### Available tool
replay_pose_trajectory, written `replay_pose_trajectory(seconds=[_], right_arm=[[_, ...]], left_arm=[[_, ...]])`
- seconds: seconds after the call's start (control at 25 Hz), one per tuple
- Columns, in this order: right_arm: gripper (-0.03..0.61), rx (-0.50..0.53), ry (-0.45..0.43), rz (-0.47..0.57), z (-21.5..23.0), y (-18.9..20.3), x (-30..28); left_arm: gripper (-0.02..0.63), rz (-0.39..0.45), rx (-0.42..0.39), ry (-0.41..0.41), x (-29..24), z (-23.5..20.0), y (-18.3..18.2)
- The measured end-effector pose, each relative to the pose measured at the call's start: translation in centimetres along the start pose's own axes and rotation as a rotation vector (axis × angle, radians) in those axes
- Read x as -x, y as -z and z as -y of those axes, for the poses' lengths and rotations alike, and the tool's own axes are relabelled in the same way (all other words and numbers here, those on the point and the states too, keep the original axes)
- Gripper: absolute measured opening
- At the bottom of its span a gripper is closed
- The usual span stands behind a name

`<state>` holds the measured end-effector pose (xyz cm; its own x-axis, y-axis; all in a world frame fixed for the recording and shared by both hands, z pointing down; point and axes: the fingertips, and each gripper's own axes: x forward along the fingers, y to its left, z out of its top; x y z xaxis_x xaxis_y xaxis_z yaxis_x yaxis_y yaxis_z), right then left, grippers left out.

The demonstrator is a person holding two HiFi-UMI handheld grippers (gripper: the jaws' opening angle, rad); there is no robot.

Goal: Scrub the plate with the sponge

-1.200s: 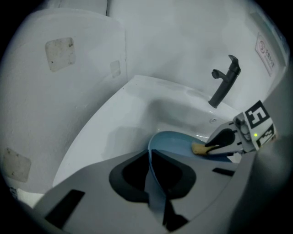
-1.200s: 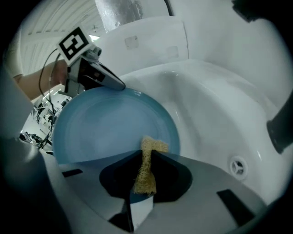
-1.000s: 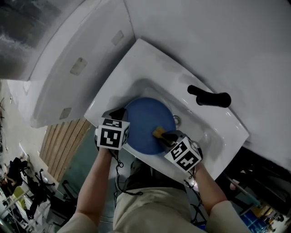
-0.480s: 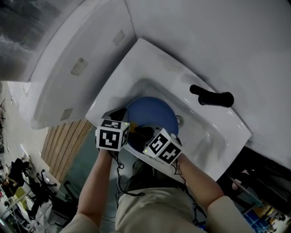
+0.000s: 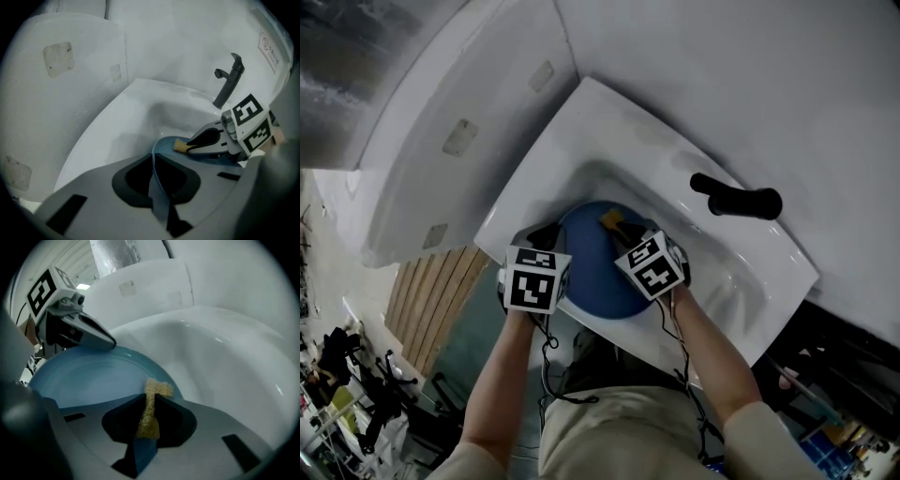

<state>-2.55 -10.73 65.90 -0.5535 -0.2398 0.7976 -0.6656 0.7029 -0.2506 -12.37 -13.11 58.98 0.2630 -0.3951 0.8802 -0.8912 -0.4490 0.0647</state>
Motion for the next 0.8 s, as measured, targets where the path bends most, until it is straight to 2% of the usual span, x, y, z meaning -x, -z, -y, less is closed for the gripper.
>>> replay_pose_trajectory(seconds=[0.08, 0.2, 0.28, 0.4, 0.56, 0.68, 0.8], right_arm=[[0.069, 0.002, 0.023, -0.044, 1.1, 1.9, 0.8], [0.069, 0.017, 0.012, -0.100, 0.8, 4.7, 2.6], [0.069, 0.025, -0.024, -0.116, -0.4, 5.7, 4.2], [0.069, 0.042, -0.126, -0.135, -3.6, 6.1, 6.7], [0.071, 0.113, -0.291, -0.102, -9.5, 4.5, 8.2], [0.072, 0.164, -0.313, -0.031, -11.3, 2.1, 7.0], [0.071, 0.105, -0.324, 0.047, -10.8, -0.5, 5.2]], left_arm=[[0.023, 0.002, -0.014, -0.008, 0.0, 0.0, -0.1], [0.023, 0.009, -0.022, -0.017, 0.0, 0.1, -0.2], [0.023, 0.011, -0.021, -0.016, 0.0, 0.1, -0.1], [0.023, 0.010, -0.017, -0.011, -0.1, 0.1, -0.1], [0.023, 0.011, -0.018, -0.012, -0.1, 0.1, -0.1], [0.023, 0.015, -0.029, -0.020, 0.0, 0.0, -0.1], [0.023, 0.017, -0.035, -0.025, 0.0, 0.0, -0.1]])
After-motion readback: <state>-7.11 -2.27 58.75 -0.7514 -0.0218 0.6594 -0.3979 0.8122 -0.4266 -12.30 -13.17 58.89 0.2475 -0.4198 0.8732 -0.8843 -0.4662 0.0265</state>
